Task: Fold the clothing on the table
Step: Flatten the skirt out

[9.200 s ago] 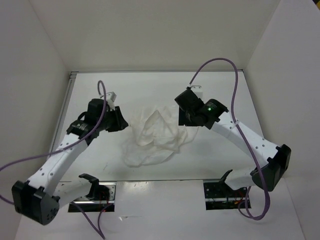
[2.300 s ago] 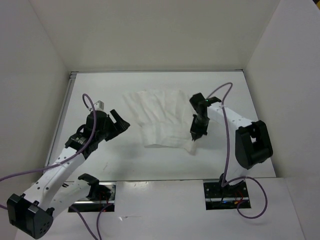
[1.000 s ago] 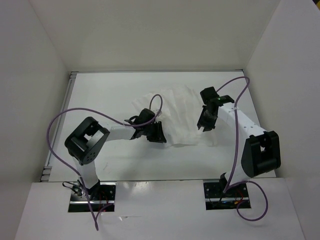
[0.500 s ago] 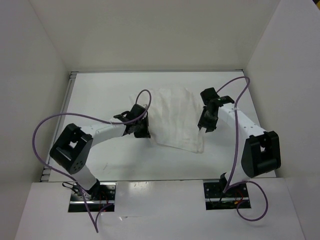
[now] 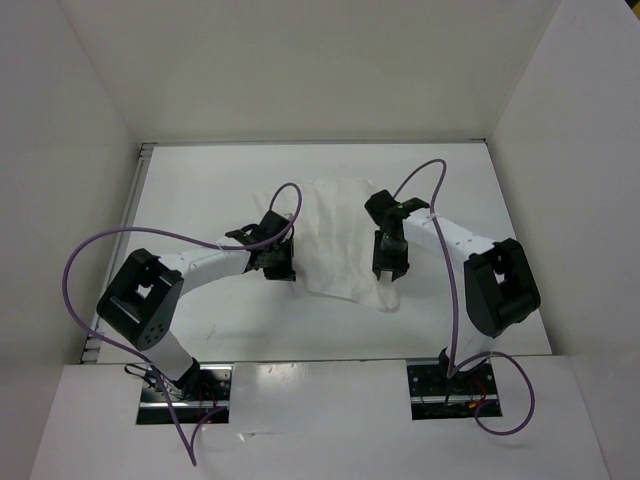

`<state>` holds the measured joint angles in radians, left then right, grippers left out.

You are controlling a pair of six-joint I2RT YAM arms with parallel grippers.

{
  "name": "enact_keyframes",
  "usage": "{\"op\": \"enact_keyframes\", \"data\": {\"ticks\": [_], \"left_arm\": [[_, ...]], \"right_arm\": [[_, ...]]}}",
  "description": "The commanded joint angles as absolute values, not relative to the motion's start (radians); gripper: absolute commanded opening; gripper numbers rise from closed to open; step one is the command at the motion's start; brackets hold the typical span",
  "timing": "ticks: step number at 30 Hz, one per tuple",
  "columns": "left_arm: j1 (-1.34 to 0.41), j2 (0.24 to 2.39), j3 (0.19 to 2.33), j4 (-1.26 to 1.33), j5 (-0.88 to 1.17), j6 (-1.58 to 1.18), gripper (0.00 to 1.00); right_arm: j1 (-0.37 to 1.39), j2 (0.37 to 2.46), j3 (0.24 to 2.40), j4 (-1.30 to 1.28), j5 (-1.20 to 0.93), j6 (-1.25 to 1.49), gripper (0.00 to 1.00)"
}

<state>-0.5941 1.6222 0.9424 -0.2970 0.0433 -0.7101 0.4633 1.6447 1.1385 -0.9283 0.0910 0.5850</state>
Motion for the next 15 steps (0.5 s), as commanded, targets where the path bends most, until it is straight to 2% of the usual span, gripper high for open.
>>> {"op": "enact_keyframes", "data": {"ticks": [1, 8, 15], "left_arm": [[-0.589, 1.626, 0.939, -0.302, 0.052, -0.699, 0.0], [-0.589, 1.635, 0.939, -0.302, 0.052, -0.709, 0.0], [-0.589, 1.655, 0.939, -0.293, 0.052, -0.709, 0.0]], "right_arm": [[0.465, 1.655, 1.143, -0.917, 0.114, 0.577, 0.44], [0.523, 1.617, 1.229, -1.028, 0.172, 0.586, 0.44], [0.568, 1.595, 1.181, -1.062, 0.172, 0.586, 0.44]]}}
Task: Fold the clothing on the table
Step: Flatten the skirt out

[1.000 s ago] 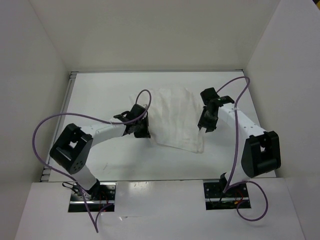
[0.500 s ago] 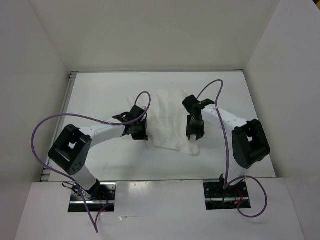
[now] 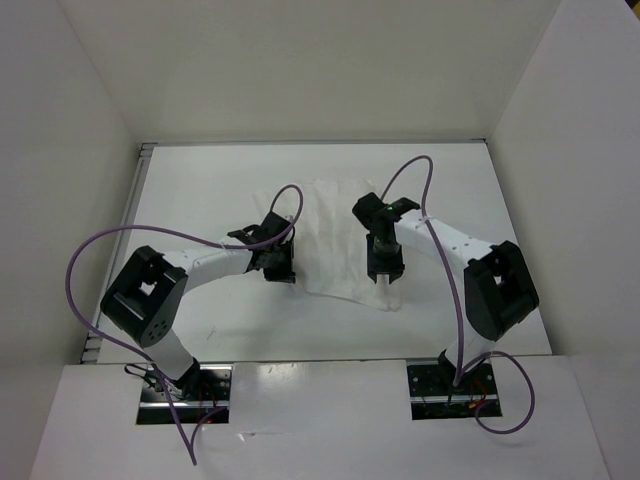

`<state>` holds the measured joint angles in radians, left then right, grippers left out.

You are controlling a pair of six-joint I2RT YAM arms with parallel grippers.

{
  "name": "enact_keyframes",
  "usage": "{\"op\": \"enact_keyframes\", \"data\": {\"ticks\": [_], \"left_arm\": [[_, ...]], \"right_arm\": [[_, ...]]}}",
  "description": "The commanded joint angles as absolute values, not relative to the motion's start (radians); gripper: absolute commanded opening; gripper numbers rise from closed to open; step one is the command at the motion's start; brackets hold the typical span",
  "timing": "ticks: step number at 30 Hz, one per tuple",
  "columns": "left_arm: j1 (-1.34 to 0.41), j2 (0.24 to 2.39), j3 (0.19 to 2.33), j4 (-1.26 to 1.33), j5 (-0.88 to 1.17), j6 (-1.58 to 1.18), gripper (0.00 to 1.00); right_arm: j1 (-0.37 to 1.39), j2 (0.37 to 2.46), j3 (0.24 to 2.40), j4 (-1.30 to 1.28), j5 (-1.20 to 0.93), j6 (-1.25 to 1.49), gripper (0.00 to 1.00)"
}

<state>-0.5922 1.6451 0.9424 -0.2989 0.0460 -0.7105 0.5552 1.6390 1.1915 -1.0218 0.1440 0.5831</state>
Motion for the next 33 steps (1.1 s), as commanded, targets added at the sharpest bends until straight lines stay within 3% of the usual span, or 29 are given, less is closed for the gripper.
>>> {"op": "enact_keyframes", "data": {"ticks": [1, 14, 17, 20, 21, 22, 23, 25, 26, 27, 30, 33], "left_arm": [[-0.589, 1.655, 0.939, -0.293, 0.052, -0.709, 0.0], [-0.589, 1.655, 0.939, -0.293, 0.061, -0.699, 0.0], [-0.589, 1.655, 0.939, -0.293, 0.061, -0.699, 0.0], [-0.589, 1.646, 0.93, -0.293, 0.061, -0.69, 0.0], [-0.589, 1.646, 0.93, -0.293, 0.061, -0.69, 0.0], [-0.58, 1.637, 0.93, -0.293, 0.061, -0.69, 0.03], [-0.58, 1.637, 0.93, -0.302, 0.049, -0.71, 0.08], [-0.542, 1.588, 0.93, -0.321, 0.034, -0.736, 0.32], [-0.522, 1.525, 0.93, -0.331, 0.023, -0.767, 0.62], [-0.502, 1.485, 0.917, -0.331, 0.023, -0.784, 0.72], [-0.402, 1.318, 0.896, -0.322, -0.021, -0.836, 0.96], [-0.318, 1.207, 0.896, -0.342, -0.058, -0.836, 0.99]], "right_arm": [[0.568, 1.595, 1.172, -1.052, 0.161, 0.586, 0.44], [0.568, 1.739, 1.12, -0.96, 0.186, 0.64, 0.44], [0.568, 1.759, 1.111, -0.96, 0.186, 0.65, 0.36], [0.577, 1.769, 1.111, -0.96, 0.207, 0.675, 0.15], [0.589, 1.769, 1.111, -0.971, 0.207, 0.687, 0.02], [0.589, 1.757, 1.111, -0.971, 0.207, 0.687, 0.0], [0.6, 1.744, 1.135, -0.983, 0.207, 0.687, 0.0], [0.615, 1.735, 1.19, -0.999, 0.186, 0.678, 0.0], [0.632, 1.735, 1.215, -1.008, 0.163, 0.666, 0.0], [0.653, 1.735, 1.239, -1.008, 0.111, 0.657, 0.0], [0.696, 1.797, 1.342, -0.957, -0.018, 0.618, 0.0], [0.739, 1.842, 1.497, -0.946, -0.133, 0.565, 0.0]]}}
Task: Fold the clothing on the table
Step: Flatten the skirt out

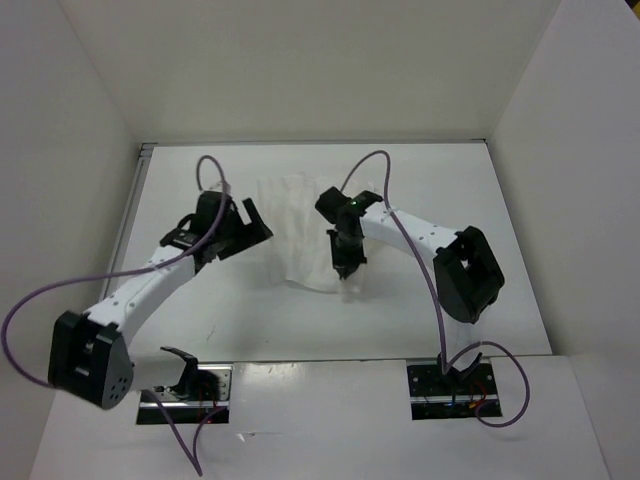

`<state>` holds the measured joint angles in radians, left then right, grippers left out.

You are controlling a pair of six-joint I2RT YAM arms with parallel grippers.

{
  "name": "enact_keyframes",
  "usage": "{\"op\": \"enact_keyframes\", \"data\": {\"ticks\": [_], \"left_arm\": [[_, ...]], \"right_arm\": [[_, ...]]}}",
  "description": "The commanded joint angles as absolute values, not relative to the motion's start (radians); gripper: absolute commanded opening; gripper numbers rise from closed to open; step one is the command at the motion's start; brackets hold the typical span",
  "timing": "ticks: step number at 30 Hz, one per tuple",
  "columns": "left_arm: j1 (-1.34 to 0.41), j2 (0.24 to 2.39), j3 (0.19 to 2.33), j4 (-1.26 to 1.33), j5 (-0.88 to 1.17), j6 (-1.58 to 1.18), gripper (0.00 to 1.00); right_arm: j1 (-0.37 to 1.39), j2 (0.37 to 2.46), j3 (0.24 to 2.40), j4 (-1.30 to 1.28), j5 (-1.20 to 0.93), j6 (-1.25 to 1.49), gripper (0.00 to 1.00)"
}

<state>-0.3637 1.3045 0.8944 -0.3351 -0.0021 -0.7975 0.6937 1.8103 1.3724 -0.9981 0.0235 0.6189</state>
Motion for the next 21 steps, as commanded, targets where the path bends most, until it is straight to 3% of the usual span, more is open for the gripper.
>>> {"op": "enact_keyframes", "data": {"ticks": [1, 4, 6, 10, 15, 19, 21], "left_arm": [[-0.301, 1.197, 0.896, -0.342, -0.058, -0.825, 0.99], [-0.262, 1.206, 0.896, -0.367, -0.058, -0.816, 0.99], [-0.262, 1.223, 0.887, -0.367, -0.034, -0.816, 0.99], [-0.262, 1.244, 0.845, -0.339, 0.014, -0.837, 0.99], [-0.262, 1.278, 0.831, -0.316, 0.023, -0.838, 0.99], [-0.282, 1.336, 0.822, -0.282, 0.051, -0.819, 0.99], [-0.307, 1.359, 0.822, -0.27, 0.073, -0.81, 0.93]], "right_arm": [[0.75, 1.842, 1.587, -0.927, -0.167, 0.552, 0.0], [0.739, 1.733, 1.704, -0.832, -0.32, 0.532, 0.0], [0.704, 1.634, 1.669, -0.737, -0.391, 0.566, 0.0], [0.491, 1.441, 1.249, -0.607, -0.576, 0.649, 0.0], [0.306, 1.382, 0.88, -0.75, -0.515, 0.66, 0.0], [0.199, 1.399, 0.841, -0.819, -0.448, 0.634, 0.0], [0.19, 1.408, 0.854, -0.839, -0.358, 0.634, 0.0]]}}
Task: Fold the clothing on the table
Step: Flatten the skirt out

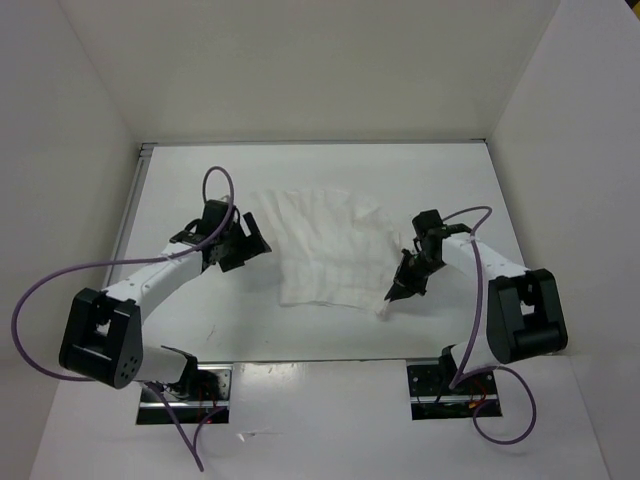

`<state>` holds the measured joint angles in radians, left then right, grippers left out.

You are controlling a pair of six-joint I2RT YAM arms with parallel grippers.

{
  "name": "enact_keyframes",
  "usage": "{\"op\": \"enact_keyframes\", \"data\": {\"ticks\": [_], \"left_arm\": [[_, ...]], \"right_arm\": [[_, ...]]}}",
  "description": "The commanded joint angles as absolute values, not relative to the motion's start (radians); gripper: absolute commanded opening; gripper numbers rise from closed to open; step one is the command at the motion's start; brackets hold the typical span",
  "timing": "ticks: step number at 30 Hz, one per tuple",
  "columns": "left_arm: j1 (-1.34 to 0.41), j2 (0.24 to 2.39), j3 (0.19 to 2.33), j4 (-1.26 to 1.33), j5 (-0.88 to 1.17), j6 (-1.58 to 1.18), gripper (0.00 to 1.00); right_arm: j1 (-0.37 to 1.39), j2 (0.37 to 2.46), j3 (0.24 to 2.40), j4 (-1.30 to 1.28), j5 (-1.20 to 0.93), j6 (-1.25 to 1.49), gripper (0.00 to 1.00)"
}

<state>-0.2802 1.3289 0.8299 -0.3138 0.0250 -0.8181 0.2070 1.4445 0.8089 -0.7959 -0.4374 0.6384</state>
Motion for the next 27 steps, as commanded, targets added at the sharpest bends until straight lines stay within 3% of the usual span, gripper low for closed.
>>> {"op": "enact_keyframes", "data": {"ticks": [1, 2, 3, 7, 9, 14, 16, 19, 27], "left_arm": [[-0.307, 1.382, 0.813, -0.25, 0.087, -0.81, 0.89], [-0.307, 1.394, 0.813, -0.25, 0.097, -0.799, 0.85], [-0.32, 1.413, 0.813, -0.239, 0.109, -0.799, 0.67], [-0.357, 1.434, 0.804, -0.239, 0.109, -0.799, 0.24], [-0.373, 1.443, 0.804, -0.239, 0.129, -0.799, 0.15], [-0.425, 1.462, 0.769, -0.239, 0.164, -0.81, 0.19], [-0.437, 1.483, 0.769, -0.239, 0.173, -0.819, 0.29], [-0.462, 1.505, 0.759, -0.259, 0.173, -0.819, 0.35], [-0.526, 1.563, 0.759, -0.232, 0.196, -0.83, 0.36]], "right_arm": [[0.19, 1.419, 0.865, -0.848, -0.344, 0.644, 0.0], [0.19, 1.419, 0.865, -0.848, -0.344, 0.644, 0.0], [0.19, 1.439, 0.865, -0.848, -0.344, 0.644, 0.0], [0.19, 1.468, 0.865, -0.827, -0.344, 0.644, 0.0], [0.19, 1.489, 0.865, -0.827, -0.344, 0.644, 0.0], [0.19, 1.5, 0.874, -0.818, -0.344, 0.635, 0.0], [0.19, 1.509, 0.874, -0.818, -0.344, 0.635, 0.0], [0.19, 1.509, 0.874, -0.818, -0.344, 0.626, 0.0], [0.19, 1.528, 0.874, -0.818, -0.344, 0.626, 0.0]]}}
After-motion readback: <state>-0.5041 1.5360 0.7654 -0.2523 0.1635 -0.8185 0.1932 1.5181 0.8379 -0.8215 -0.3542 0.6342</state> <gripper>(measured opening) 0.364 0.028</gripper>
